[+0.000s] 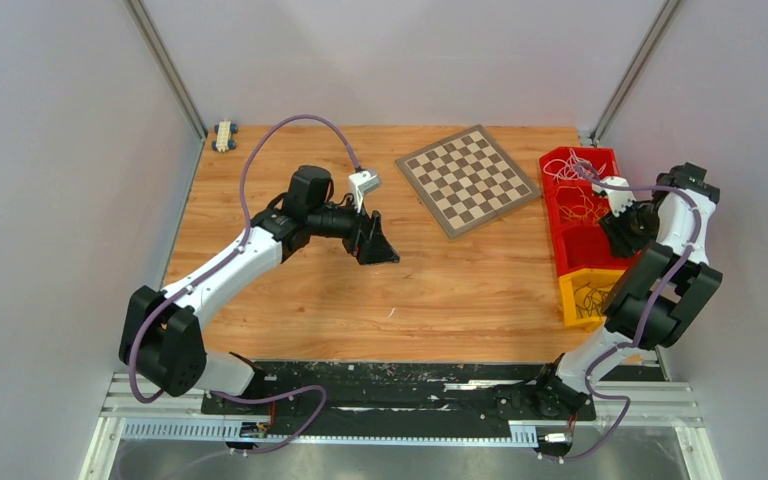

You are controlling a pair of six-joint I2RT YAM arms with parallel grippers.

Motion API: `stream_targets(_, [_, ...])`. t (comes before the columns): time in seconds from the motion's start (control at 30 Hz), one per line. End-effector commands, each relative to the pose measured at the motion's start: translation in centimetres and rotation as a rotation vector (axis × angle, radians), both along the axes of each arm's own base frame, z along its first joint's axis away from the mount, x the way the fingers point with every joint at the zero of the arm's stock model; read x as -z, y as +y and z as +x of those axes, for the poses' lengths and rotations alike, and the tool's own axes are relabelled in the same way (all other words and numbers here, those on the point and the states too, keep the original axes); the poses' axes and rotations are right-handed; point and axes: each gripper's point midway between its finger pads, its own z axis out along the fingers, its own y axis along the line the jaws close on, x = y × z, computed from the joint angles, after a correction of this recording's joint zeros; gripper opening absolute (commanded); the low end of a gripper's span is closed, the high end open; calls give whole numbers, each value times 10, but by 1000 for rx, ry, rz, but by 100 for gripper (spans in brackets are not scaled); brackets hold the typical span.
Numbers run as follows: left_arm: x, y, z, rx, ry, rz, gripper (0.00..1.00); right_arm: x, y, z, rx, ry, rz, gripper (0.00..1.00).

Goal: Untangle the cables

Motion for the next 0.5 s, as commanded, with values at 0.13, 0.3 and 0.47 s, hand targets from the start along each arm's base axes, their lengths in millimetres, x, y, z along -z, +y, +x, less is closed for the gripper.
stream_targets(0.13, [-3, 3, -1, 3, -39, -8, 100, -39, 11, 4, 12, -68, 22, 38])
stream_targets(0.3, [-4, 5, -2, 3, -40, -9, 100, -33, 20, 13, 33, -67, 66, 36])
stream_targets(0.47, [-5, 9, -1, -11, -47, -12, 100, -42, 47, 33, 18, -135, 160, 36])
